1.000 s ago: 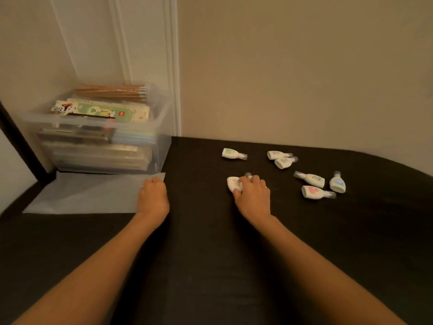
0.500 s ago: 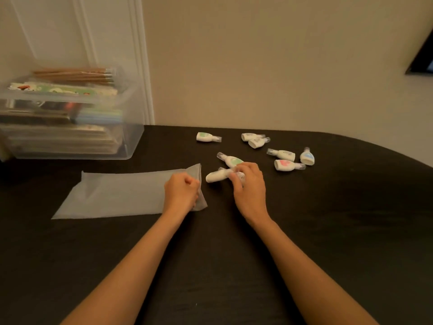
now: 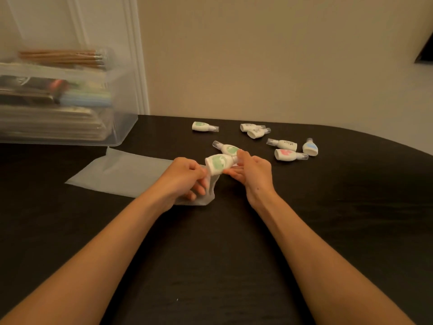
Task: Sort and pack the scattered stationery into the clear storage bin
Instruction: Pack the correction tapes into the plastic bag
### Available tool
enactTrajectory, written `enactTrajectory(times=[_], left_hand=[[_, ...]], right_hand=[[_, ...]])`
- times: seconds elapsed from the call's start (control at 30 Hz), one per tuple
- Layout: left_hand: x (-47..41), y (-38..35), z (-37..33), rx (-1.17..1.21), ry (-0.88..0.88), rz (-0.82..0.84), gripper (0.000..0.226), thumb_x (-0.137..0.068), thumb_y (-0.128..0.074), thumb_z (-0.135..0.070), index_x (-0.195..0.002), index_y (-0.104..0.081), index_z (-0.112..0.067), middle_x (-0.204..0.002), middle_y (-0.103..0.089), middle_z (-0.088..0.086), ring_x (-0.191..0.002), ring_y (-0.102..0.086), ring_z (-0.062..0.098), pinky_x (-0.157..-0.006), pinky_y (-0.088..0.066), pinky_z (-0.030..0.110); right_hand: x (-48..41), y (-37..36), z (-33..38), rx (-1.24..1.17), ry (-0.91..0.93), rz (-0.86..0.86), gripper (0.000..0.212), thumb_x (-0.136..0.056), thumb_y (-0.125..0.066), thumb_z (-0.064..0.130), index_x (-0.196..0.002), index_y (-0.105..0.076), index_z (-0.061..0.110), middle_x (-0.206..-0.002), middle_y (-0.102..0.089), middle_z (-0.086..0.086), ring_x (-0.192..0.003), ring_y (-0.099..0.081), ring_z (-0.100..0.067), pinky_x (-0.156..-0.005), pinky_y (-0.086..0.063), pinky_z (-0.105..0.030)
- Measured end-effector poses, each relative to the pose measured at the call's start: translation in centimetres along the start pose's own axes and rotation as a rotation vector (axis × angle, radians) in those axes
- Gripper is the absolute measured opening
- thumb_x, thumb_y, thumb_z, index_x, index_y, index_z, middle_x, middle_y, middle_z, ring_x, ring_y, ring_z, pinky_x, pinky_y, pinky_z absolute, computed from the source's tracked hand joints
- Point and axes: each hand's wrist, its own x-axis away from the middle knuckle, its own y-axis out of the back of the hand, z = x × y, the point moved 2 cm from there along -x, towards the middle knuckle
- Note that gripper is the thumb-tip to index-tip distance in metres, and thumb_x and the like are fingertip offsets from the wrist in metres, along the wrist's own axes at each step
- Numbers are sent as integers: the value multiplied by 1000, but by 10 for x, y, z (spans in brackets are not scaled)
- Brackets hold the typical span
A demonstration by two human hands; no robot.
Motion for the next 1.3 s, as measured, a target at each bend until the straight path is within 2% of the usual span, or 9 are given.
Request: enactTrajectory(times=[0.17,0.3,0.5,0.7,0.83,0.93,1.07,1.17,1.3], left_hand=[[2,-1,2,30,-2,-54,17,-98,-44,-18,-90,-59,-13,-68,-61,4,-46,-54,6,-39,-41,14],[-4,3,4,-92,-80,-236,14,-98,-44,-19,-89,-54,-15,-77,-59,4,-57,-54,11,-43,-41,18],[-4,-2,1,-533,-346,-372,13,-96,-43,-20,-92,-54,-15,-98,-42,-1,-95,-32,11,-76,-31,26],[-3,-2,0,-527,-269,-322,11,-97,-44,-20,-91,-52,-15,-111,-50,5,-97,-39,13,-77,-34,25],[1,-7,-2,-510,-310,-325,14,-96,-47,-22,-96,-58,-13,-114,-50,5,-97,-42,12,-78,-34,24],[3,-7,-3,-489,-347,-330,14,-95,-48,-20,-96,-59,-12,-108,-55,4,-92,-45,10,-75,-35,23],[5,-6,-3,-453,-419,-325,11,-95,-49,-18,-94,-58,-12,-96,-56,-1,-85,-48,10,-69,-38,23],[7,-8,-3,-381,-487,-329,10,-96,-46,-19,-91,-54,-14,-87,-54,-3,-76,-48,8,-61,-38,17],[12,-10,-2,-285,-539,-244,10,-99,-40,-20,-96,-49,-16,-99,-56,-2,-85,-53,10,-70,-45,20]], right_hand=[[-1,3,-2,120,19,30,12,-90,-59,18,-89,-58,6,-80,-68,-10,-56,-69,-13,-65,-58,-24],[1,3,-3,229,65,63,12,-89,-62,19,-83,-58,9,-81,-67,-11,-51,-67,-11,-52,-55,-19],[10,-7,-3,252,-11,166,19,-85,-68,20,-93,-64,3,-73,-66,-10,-52,-66,-13,-55,-56,-18],[6,5,1,41,-81,-27,36,-85,-65,13,-119,-55,3,-86,-62,-9,-56,-66,-13,-52,-56,-19],[8,6,2,116,-1,-41,13,-87,-63,14,-95,-56,7,-100,-64,-13,-53,-65,-11,-50,-55,-19],[10,3,0,185,35,-2,11,-88,-62,16,-81,-55,10,-81,-64,-10,-46,-64,-9,-47,-53,-17],[15,-2,0,167,-45,111,12,-87,-63,15,-94,-60,6,-73,-62,-9,-49,-64,-12,-48,-52,-17],[22,-6,-2,181,-87,241,17,-89,-61,17,-101,-60,4,-61,-62,-7,-39,-56,-8,-39,-44,-14],[22,-5,-4,321,-115,325,18,-95,-49,17,-97,-62,4,-72,-64,-9,-35,-48,-6,-35,-36,-13]])
